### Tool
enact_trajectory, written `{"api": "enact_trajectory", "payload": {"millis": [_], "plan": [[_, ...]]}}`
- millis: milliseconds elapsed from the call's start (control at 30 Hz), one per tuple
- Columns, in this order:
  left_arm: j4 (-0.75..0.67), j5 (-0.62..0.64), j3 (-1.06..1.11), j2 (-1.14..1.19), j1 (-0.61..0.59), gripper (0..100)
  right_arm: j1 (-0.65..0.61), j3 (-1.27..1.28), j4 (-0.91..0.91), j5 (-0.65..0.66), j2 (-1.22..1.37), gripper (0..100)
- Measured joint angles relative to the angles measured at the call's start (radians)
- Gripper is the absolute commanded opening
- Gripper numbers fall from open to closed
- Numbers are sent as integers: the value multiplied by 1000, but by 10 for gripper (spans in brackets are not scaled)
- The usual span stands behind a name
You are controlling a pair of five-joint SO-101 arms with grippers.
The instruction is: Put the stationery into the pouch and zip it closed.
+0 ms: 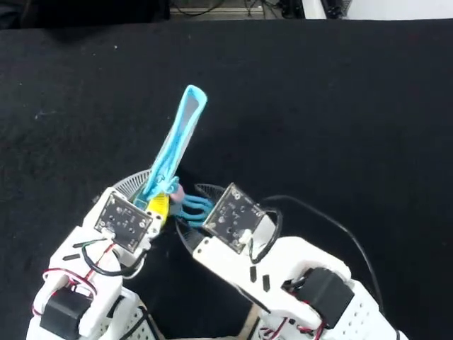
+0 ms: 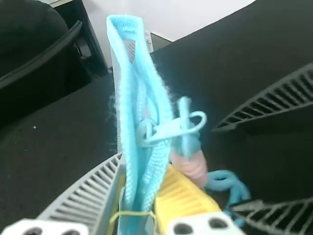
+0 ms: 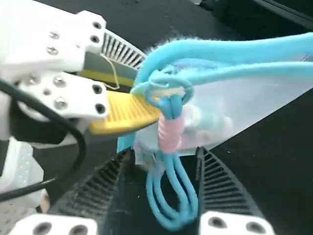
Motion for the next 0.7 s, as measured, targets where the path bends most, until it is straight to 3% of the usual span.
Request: {"api": "enact_trajectory", "payload": {"millis": [433, 700], "plan": [[-2, 3, 14, -2, 2, 29, -12, 250, -97, -6, -371, 188], [-3, 3, 25, -2, 2, 29, -12, 308, -138, -6, -400, 188]]}}
